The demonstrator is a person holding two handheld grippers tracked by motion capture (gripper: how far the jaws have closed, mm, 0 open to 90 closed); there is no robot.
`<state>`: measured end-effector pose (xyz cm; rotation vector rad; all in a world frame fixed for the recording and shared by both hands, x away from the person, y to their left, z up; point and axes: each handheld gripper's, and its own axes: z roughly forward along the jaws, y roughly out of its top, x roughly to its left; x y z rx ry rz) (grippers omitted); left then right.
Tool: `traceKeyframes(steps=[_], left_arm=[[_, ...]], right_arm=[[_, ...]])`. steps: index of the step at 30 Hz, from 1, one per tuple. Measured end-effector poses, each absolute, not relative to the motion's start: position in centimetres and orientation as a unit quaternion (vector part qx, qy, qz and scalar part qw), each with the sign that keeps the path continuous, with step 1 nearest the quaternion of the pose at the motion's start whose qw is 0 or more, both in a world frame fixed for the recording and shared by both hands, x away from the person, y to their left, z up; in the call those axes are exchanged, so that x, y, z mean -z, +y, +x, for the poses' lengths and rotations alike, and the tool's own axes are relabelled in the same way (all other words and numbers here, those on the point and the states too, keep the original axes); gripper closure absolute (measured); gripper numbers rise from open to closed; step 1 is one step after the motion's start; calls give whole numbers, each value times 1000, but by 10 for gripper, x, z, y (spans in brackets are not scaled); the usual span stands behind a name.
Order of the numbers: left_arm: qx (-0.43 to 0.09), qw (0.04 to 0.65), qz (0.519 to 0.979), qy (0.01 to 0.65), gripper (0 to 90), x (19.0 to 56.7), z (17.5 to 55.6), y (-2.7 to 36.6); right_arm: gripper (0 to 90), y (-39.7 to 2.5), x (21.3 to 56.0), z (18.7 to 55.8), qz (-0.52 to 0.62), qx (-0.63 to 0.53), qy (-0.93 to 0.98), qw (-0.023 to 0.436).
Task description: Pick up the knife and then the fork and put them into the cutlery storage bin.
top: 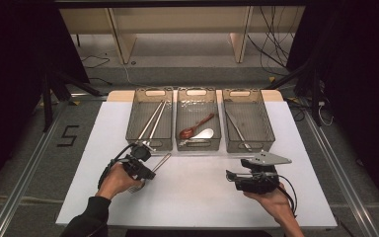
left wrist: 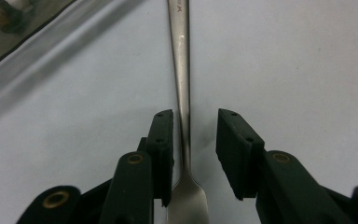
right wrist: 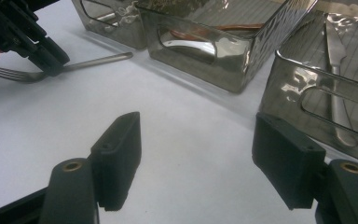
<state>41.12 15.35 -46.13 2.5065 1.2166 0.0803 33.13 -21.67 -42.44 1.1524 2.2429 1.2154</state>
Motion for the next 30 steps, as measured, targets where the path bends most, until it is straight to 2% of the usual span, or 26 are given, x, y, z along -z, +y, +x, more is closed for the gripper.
traceKeyframes(steps=[11, 16, 30], left_arm=[[-61, 153, 895, 415, 757, 464, 408, 147], [-60, 161, 896, 411, 812, 464, 407, 147], [-40, 198, 903, 380, 841, 455, 400, 148]], right_arm=[[338, -216, 424, 328, 404, -432, 788, 172], [339, -216, 424, 327, 404, -432, 788, 173], [341, -214, 425, 327, 400, -432, 790, 170]])
